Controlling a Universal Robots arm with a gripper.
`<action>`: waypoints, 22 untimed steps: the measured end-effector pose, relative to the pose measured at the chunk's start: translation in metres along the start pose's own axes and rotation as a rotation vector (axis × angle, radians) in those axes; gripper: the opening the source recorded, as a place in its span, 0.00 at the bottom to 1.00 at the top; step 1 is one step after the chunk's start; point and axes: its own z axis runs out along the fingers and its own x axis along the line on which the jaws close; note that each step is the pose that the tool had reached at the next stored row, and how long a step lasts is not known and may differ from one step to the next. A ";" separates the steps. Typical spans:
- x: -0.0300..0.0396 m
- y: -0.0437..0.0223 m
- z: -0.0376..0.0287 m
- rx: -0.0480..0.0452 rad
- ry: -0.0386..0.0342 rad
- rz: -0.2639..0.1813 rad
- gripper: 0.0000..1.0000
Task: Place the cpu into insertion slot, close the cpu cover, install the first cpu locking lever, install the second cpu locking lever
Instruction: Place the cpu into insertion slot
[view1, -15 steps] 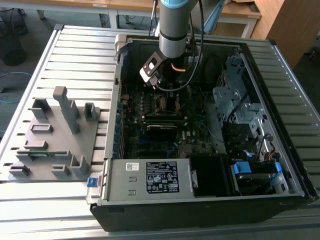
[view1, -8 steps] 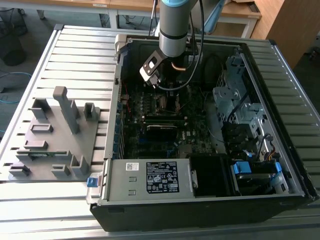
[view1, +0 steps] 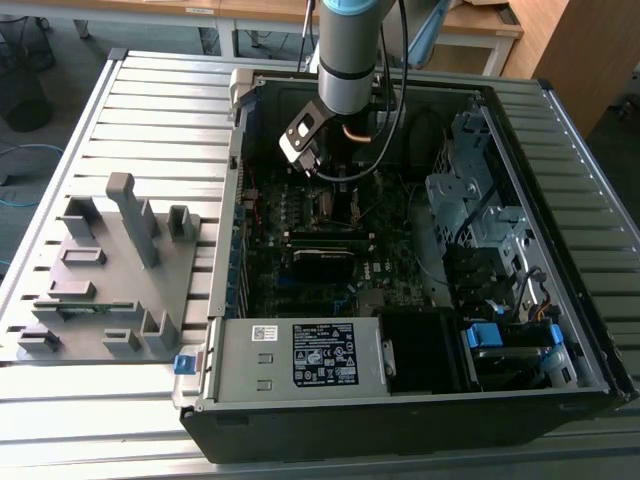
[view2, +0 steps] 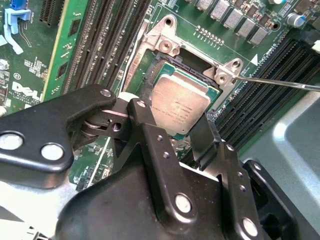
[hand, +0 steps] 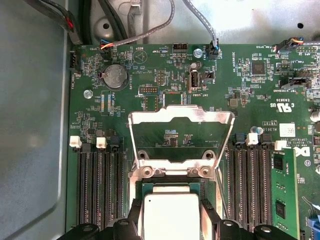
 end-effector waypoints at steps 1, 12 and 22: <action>0.0000 0.0000 0.0000 0.0000 0.0001 0.000 0.54; -0.0018 0.0000 -0.0005 0.0001 -0.0013 0.000 0.54; -0.0019 -0.0011 0.0004 0.0000 -0.0011 0.000 0.54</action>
